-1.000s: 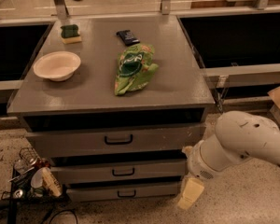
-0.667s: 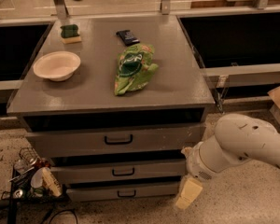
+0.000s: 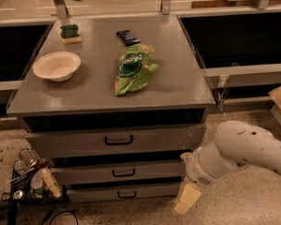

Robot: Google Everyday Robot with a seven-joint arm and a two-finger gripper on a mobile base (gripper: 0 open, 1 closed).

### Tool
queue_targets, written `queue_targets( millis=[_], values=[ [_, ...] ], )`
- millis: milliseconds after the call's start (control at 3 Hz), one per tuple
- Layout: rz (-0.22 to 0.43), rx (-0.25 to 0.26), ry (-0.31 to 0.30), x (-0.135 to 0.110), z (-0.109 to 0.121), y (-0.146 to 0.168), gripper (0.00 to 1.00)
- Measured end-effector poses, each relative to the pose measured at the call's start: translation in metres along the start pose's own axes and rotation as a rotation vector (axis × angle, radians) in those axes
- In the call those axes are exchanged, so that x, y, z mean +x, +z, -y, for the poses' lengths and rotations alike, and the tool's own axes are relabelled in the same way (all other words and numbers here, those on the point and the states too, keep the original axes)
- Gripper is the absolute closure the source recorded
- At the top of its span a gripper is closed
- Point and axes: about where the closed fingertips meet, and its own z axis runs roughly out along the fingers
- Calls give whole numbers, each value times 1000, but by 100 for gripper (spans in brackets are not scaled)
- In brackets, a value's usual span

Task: Open middle drawer

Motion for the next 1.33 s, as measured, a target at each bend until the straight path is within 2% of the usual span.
queue_targets(
  millis=[667,1000,1333],
  values=[
    [-57,-68,28,22,4,85,0],
    [-59,-71,29,22,4,87,0],
    [-20,-91,71,25,13,100,0]
  ],
)
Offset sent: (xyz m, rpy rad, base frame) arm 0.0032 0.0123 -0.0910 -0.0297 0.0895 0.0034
